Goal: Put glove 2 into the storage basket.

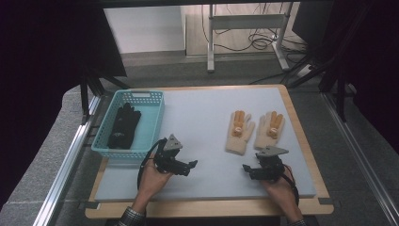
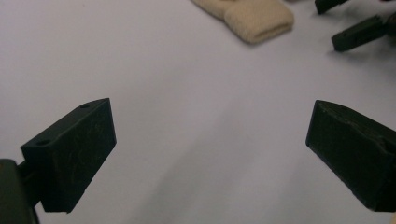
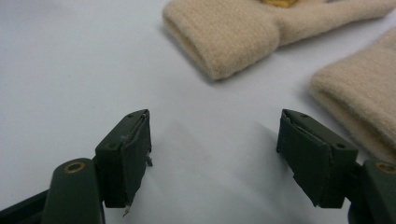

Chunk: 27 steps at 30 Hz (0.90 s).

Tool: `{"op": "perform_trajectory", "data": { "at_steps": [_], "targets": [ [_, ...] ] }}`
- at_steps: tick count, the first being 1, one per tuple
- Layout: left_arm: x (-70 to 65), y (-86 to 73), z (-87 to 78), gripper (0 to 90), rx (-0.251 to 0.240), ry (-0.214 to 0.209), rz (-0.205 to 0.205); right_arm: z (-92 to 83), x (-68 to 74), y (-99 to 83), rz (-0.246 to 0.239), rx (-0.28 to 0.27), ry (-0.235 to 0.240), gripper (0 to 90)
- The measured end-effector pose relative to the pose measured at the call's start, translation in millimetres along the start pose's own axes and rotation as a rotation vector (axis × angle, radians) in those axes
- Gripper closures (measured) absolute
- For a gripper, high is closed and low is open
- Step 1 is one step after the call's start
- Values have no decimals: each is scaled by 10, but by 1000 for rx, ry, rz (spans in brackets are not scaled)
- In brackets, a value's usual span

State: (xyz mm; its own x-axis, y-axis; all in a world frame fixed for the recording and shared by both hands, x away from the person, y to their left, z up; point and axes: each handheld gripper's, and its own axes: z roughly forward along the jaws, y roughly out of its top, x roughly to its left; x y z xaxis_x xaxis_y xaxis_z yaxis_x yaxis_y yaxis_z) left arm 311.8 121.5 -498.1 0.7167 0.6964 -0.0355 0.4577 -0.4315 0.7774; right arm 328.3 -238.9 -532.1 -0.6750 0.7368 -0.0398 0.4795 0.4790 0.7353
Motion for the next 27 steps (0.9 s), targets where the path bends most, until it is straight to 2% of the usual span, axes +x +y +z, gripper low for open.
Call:
{"op": "perform_trajectory", "data": {
  "at_steps": [1,2,5,6,16,19,20,21,22,27],
  "targets": [
    [-11,-36,19,20,9,7,0,0,0,0,0,0,0,257],
    [-29,-106,51,21,29,34,17,0,0,0,0,0,0,258],
    [-31,-175,75,21,43,46,15,0,-1,0,1,0,0,258],
    [-24,-239,91,21,57,67,14,0,-1,0,0,0,0,258],
    [40,-464,124,22,100,105,-25,-2,0,1,0,0,0,258],
    [55,-504,162,19,114,108,-34,-3,0,1,0,0,0,260],
    [76,-509,168,17,114,91,-55,-4,-2,1,5,-2,3,263],
    [76,-509,168,15,114,91,-55,-4,-2,1,5,-2,3,263],
    [109,-510,175,12,123,71,-84,-6,-5,1,3,-1,2,264],
    [104,-515,177,14,118,75,-78,-8,-8,0,7,-4,5,270]
  ]
}}
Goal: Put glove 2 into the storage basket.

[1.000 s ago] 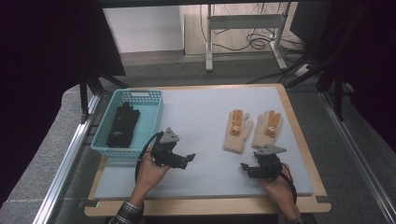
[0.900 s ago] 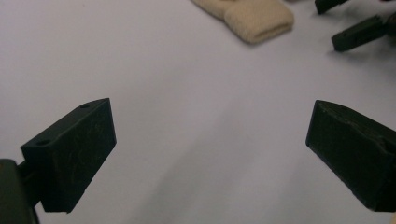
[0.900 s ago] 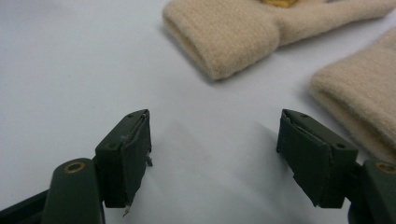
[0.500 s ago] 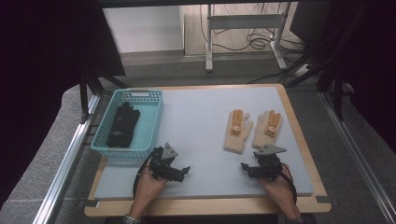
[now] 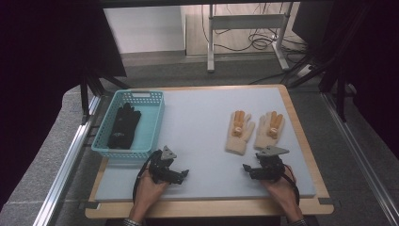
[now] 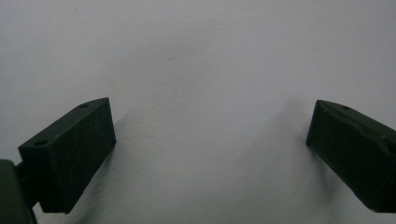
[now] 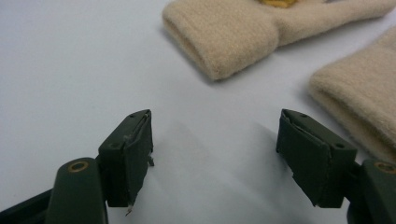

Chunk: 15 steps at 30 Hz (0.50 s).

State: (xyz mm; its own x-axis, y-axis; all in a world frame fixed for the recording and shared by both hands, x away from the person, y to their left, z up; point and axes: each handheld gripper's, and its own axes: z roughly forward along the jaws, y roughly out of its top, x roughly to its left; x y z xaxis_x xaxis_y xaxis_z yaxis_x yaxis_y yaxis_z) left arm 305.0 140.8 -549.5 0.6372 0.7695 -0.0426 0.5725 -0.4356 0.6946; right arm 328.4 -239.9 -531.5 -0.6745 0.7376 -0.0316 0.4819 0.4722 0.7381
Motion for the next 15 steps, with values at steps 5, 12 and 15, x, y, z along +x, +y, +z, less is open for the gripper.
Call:
{"op": "perform_trajectory", "data": {
  "at_steps": [5,12,15],
  "targets": [
    [0,-3,-1,15,-1,2,0,-20,-23,-6,18,-16,26,315],
    [0,-4,-2,17,-3,3,0,-79,-45,2,33,-25,37,430],
    [0,-5,-2,17,-3,3,0,-191,-107,15,58,-50,43,501]
  ]
}}
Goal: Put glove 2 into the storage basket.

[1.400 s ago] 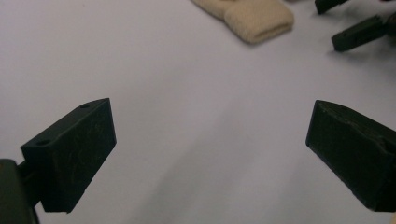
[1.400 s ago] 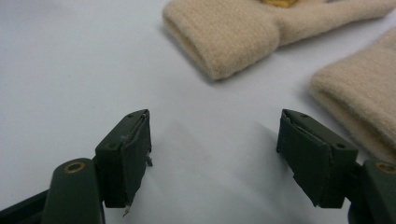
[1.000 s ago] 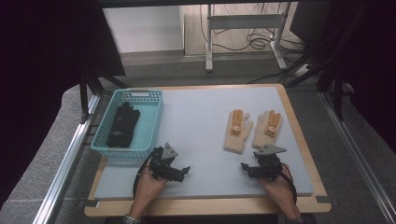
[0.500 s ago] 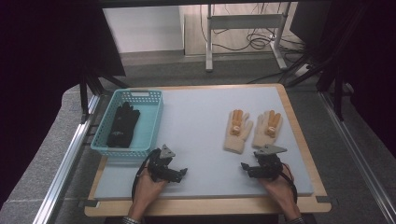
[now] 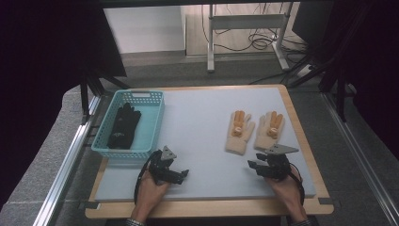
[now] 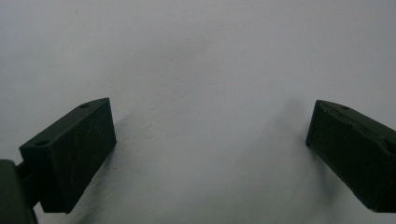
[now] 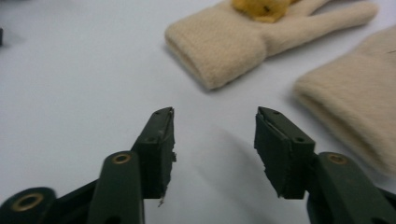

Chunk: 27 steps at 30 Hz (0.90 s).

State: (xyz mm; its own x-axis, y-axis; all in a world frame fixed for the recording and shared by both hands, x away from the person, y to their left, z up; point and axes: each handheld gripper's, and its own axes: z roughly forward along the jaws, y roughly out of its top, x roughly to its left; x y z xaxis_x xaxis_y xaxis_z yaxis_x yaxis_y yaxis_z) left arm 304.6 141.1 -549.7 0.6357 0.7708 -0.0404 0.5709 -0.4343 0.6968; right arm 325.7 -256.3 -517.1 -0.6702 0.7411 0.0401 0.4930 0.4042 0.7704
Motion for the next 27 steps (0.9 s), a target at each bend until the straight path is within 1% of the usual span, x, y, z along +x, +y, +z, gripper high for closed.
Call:
{"op": "perform_trajectory", "data": {
  "at_steps": [1,3,4,6,7,9,10,13,15,16,17,18,19,20,22,23,24,25,26,27],
  "targets": [
    [0,0,0,17,0,0,0,0,0,0,0,0,0,501],
    [0,0,0,18,0,0,0,-53,-48,-1,4,4,-12,525],
    [0,0,0,18,0,0,0,-96,-98,-7,14,8,-16,540],
    [0,0,0,18,0,1,0,-124,-142,-3,27,7,-16,550],
    [0,0,0,18,0,1,0,-124,-142,-3,27,7,-16,550],
    [-1,0,0,19,0,1,0,-149,-183,20,36,3,-13,566],
    [-1,-1,0,19,-1,1,-1,-156,-211,62,39,-5,-13,585],
    [-1,-1,0,19,-1,1,-1,-138,-243,115,41,-7,-11,610],
    [-1,-1,0,19,-1,1,-1,-99,-273,183,36,-2,-19,651],
    [-1,-1,0,19,-1,1,0,-59,-301,250,39,1,-22,681],
    [-1,-1,0,19,-1,1,0,-59,-301,250,39,1,-22,681],
    [-1,-1,-1,19,-1,1,-1,-6,-325,322,43,0,-26,709],
    [-1,-1,-1,19,-1,1,-1,-6,-325,322,43,0,-26,709],
    [-1,-1,-1,19,0,1,-1,55,-345,398,47,1,-29,715],
    [-1,-1,-1,19,0,1,-1,117,-354,463,48,3,-32,715],
    [-1,-1,-1,19,-1,1,-1,117,-354,463,48,3,-32,715],
    [-2,-1,-1,19,-1,1,-1,212,-360,532,47,6,-44,682],
    [-2,-1,-1,19,-1,1,-1,246,-362,551,46,7,-50,662],
    [-2,-1,-1,19,-1,1,-1,246,-362,551,46,7,-50,662],
    [-2,-1,-1,19,0,1,-1,335,-370,593,48,14,-74,601]
  ]
}}
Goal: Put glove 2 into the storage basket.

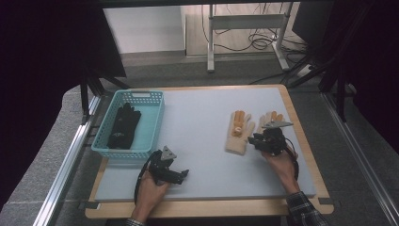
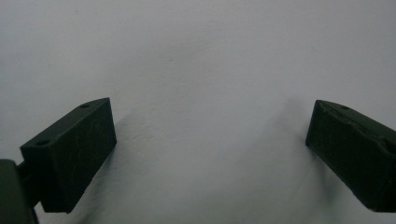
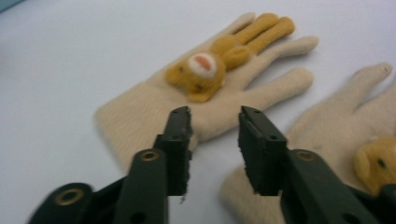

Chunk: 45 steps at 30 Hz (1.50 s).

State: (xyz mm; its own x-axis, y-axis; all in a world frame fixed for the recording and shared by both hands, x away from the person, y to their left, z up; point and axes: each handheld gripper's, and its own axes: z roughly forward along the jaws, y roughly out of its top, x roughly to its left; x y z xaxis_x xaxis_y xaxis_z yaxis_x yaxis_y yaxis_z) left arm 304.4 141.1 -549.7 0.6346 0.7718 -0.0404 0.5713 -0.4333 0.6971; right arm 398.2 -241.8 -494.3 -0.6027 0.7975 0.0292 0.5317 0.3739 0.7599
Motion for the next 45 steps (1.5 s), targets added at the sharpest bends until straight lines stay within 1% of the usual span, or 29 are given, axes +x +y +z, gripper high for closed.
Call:
{"op": "perform_trajectory", "data": {
  "at_steps": [1,5,6,7,8,10,12,13,14,15,16,17,20,21,25,26,28,29,31,32,34,35,36,37,38,41,42,43,45],
  "targets": [
    [0,0,0,19,0,0,0,0,0,0,0,0,0,601],
    [0,0,0,19,-1,0,0,203,1,51,20,15,-41,500],
    [0,0,0,19,-1,0,0,203,1,51,20,15,-41,500],
    [0,0,0,19,-1,0,0,279,9,49,19,31,-63,485],
    [0,0,0,19,-1,0,0,279,9,49,19,31,-63,485],
    [0,0,0,19,-1,0,0,351,15,36,19,47,-79,484],
    [0,0,0,19,-1,0,0,421,16,7,37,72,-81,562],
    [-1,0,0,19,-1,0,0,429,11,-4,48,68,-62,607],
    [-1,0,0,19,-1,0,0,429,11,-4,48,68,-62,607],
    [-1,-1,0,19,-1,1,0,428,27,-19,64,60,-40,764],
    [-1,-1,0,19,-1,1,0,428,27,-19,64,60,-40,764],
    [-1,-1,0,19,-1,1,0,432,37,-26,85,58,-11,822],
    [-2,-1,1,20,-2,1,0,426,42,-26,82,55,-9,840],
    [0,-1,0,20,-1,0,0,397,52,-9,67,54,-17,845],
    [0,0,0,19,-1,0,0,321,60,31,52,43,-22,846],
    [-1,-1,0,19,-1,0,0,202,64,92,35,29,-34,846],
    [-1,-1,0,19,-1,1,1,161,64,112,29,27,-39,847],
    [-1,-1,0,19,-1,1,0,47,70,171,4,19,-61,847],
    [0,-1,0,19,-1,0,0,-63,88,232,-30,17,-94,847],
    [0,-1,0,19,-1,0,0,-63,88,232,-30,17,-94,847],
    [-1,0,1,19,-1,1,0,-143,144,294,-68,22,-111,846],
    [-1,0,1,19,-1,1,0,-143,144,294,-68,22,-111,846],
    [-1,-1,1,19,-1,1,0,-137,209,313,-91,28,-106,844],
    [0,-1,0,19,-1,0,1,-122,251,319,-97,31,-101,843],
    [0,-1,0,19,-1,0,1,-122,251,319,-97,31,-101,843],
    [0,-1,0,19,-1,0,1,-34,434,354,-125,24,-65,836],
    [0,-1,0,20,-1,0,1,-14,478,372,-129,23,-54,833],
    [0,-1,0,19,-1,0,1,-14,478,372,-129,23,-54,833],
    [1,-1,0,19,-1,2,3,35,562,413,-136,21,-27,821]
  ]
}}
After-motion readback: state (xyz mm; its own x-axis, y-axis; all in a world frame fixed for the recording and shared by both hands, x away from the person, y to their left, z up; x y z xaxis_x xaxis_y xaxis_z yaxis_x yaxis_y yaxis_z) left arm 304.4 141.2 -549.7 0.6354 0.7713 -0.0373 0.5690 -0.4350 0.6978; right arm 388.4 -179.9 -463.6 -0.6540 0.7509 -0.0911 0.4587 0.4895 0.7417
